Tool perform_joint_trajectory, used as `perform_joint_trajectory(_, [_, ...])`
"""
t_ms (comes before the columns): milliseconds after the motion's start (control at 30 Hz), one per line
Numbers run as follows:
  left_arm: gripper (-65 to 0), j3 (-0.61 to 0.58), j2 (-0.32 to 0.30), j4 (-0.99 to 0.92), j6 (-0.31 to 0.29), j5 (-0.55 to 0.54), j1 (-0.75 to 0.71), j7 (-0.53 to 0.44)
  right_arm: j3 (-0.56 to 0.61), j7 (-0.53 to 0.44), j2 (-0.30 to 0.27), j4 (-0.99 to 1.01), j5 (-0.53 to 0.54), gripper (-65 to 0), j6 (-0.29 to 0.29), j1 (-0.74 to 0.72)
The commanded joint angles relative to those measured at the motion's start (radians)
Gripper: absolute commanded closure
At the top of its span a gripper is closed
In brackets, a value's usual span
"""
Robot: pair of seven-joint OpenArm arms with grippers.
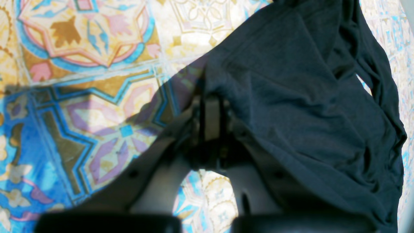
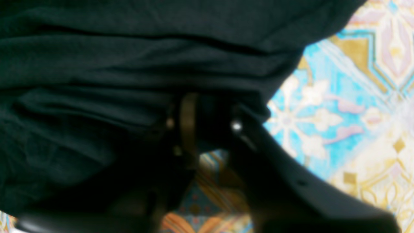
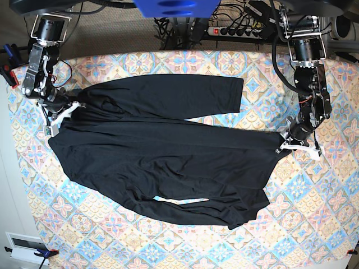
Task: Layout the t-shirt on the table in an organized manner, then fold the t-shirt properly
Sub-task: 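Grasp the shirt side edge with the left gripper and pull outward, then hold the shirt with both grippers and stretch it apart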
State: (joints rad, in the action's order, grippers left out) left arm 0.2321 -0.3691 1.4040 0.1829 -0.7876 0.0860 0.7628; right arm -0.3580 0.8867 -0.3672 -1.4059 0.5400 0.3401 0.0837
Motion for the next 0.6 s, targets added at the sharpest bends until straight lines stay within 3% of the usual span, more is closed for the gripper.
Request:
perform_joint_trajectory(0, [0.0, 0.01, -0.02, 0.014, -0.007, -0.003, 0.013, -0.016, -0.034, 0.001, -0.019, -0.01, 0.002, -2.3, 0.0, -0.006])
perform_joint_trajectory(33, [0.0, 0.01, -0.02, 0.016, -0.007, -0.003, 0.011, -0.016, -0.063, 0.001, -0.019, -0.01, 0.002, 0.0, 0.0, -0.006])
perform_joint_trajectory(233, [0.0, 0.01, -0.02, 0.022, -0.007, -0.006, -0.021, -0.016, -0.204, 0.002, -0.02, -0.02, 0.002, 0.0, 0.001, 0.001])
perform_joint_trajectory(567, [0.0, 0.01, -0.021, 0.024, -0.007, -0.006, -0.105, -0.012, -0.267, 0.002, -0.023, -0.099, 0.002, 0.0, 0.038, 0.107])
